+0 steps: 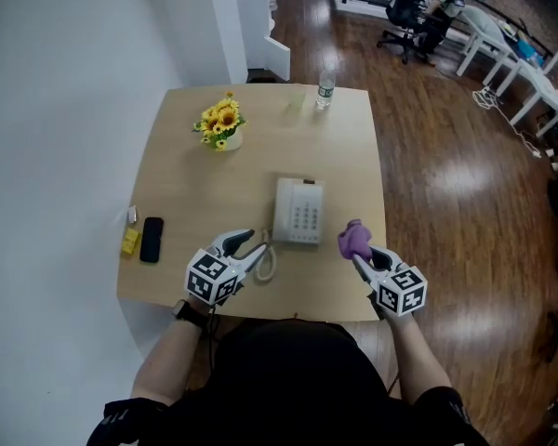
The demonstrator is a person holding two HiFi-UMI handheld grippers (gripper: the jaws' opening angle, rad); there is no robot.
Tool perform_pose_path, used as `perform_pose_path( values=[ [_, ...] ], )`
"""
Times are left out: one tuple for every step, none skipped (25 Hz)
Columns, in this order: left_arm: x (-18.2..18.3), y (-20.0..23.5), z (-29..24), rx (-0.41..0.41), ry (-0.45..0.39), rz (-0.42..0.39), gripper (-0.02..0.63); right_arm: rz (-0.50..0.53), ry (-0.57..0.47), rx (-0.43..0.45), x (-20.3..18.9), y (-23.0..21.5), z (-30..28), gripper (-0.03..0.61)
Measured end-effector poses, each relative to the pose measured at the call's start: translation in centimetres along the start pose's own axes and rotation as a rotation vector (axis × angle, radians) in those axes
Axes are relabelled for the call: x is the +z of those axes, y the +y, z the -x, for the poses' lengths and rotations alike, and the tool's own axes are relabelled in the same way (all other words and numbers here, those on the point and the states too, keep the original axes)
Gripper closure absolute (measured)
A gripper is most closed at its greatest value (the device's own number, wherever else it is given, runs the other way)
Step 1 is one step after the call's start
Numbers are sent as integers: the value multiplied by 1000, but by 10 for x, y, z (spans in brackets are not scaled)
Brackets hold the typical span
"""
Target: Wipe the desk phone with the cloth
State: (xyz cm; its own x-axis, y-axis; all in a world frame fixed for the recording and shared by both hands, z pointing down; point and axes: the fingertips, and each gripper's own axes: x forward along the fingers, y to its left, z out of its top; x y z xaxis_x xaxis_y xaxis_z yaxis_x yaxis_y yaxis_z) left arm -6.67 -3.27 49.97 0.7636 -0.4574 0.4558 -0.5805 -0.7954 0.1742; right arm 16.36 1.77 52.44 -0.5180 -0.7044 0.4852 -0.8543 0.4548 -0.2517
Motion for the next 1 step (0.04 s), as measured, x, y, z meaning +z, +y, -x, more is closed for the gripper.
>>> perform_pose_path(
  values=[
    [0,1,0,1,-1,0,454,-1,0,0,0,1,0,446]
  ],
)
